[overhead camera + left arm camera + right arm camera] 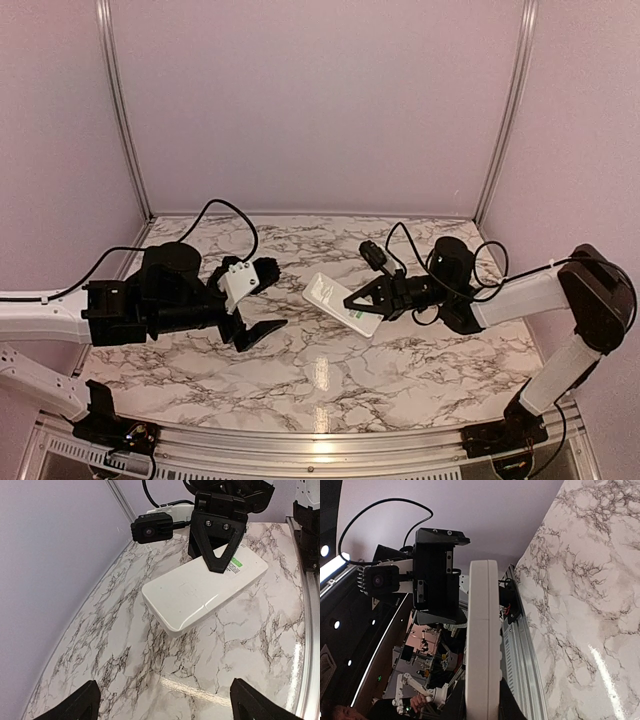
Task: Load the batteries into the remote control
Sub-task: Pass from the right arm to the left
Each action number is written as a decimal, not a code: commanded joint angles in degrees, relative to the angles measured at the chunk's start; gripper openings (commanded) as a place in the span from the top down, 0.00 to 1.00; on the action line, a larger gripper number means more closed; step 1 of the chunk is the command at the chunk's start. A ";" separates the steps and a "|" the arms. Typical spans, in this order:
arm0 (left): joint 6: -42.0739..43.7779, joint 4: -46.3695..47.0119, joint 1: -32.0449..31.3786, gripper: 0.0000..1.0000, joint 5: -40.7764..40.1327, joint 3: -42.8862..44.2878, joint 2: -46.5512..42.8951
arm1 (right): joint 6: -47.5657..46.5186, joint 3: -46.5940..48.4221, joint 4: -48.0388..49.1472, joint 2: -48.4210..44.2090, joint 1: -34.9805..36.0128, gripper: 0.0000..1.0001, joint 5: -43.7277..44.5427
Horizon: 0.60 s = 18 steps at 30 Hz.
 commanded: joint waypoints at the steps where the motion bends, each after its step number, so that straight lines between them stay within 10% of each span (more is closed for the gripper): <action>1: 14.08 7.66 -4.84 0.06 -17.26 -3.66 -3.28 | 13.72 -1.34 15.96 2.54 1.35 1.00 -2.79; 9: 24.66 10.74 -9.86 0.12 -22.96 -3.70 -1.98 | 42.55 -3.44 53.70 12.40 3.36 1.00 -1.71; 18: 28.43 6.40 -14.49 0.16 -21.39 -1.67 3.11 | 41.97 -2.94 51.81 11.81 3.70 1.00 -0.84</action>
